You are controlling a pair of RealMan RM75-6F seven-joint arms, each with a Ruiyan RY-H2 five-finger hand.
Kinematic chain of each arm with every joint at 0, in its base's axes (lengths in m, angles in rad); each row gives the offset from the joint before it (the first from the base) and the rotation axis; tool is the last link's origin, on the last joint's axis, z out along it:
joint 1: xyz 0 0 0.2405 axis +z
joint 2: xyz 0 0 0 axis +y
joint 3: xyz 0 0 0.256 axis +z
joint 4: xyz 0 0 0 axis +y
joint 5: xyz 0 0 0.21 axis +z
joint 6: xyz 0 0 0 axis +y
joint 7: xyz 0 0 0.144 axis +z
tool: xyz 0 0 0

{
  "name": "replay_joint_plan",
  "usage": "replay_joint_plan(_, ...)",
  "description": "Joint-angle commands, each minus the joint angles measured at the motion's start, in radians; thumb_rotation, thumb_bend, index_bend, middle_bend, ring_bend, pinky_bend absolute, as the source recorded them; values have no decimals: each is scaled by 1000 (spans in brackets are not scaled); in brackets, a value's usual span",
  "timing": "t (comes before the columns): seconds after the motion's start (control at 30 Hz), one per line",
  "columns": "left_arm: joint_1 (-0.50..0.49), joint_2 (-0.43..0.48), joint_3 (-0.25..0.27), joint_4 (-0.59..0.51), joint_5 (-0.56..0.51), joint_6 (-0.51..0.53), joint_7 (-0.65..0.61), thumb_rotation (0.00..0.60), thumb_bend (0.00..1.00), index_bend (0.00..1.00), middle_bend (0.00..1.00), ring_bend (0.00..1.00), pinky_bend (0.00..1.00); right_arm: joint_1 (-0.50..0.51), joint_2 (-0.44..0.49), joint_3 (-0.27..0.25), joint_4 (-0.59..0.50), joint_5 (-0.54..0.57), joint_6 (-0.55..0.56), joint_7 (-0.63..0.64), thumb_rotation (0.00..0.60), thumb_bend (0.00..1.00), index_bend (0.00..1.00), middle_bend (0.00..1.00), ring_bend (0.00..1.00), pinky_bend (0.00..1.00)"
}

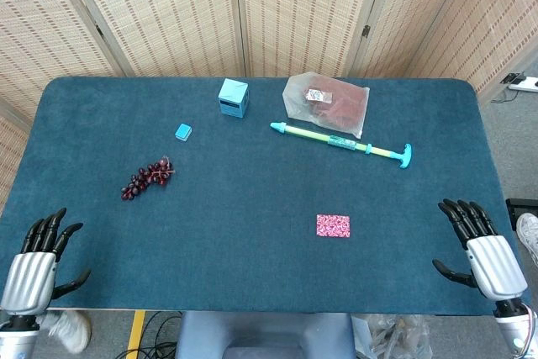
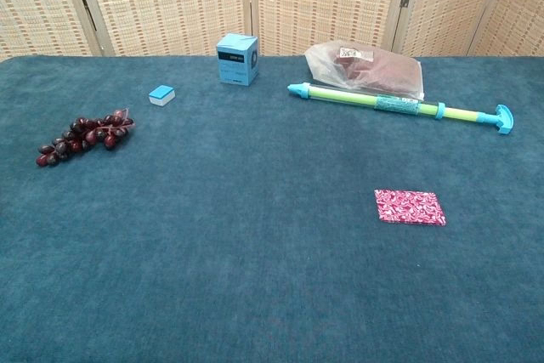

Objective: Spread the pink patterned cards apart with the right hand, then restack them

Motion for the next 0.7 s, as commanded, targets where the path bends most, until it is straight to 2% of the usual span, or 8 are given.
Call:
replay_joint_plan(0.03, 0, 1, 0, 1, 0, 1, -1, 600, 230, 219, 30, 21, 90, 0, -2, 0, 1, -1, 0, -2, 600, 238, 32, 120, 20, 51)
replay_joint_plan(0.3, 3, 4, 2, -3, 4, 7, -1, 600, 230, 220, 29, 21, 89, 1, -4, 1, 5, -1, 1, -4, 600, 251, 37, 139, 58, 91)
replay_joint_plan(0.6, 4, 9, 3, -8, 8, 11, -1, 600, 230, 221, 29, 21, 89, 2, -10, 4, 10, -6, 8, -7, 600, 253, 71, 186, 135, 182)
replay_joint_plan(0.7, 4, 10, 5, -8, 9, 10, -3, 600, 230, 221, 30, 21, 90, 7, -7, 4, 7, -8, 1, -11, 600, 254, 94, 228, 187, 226)
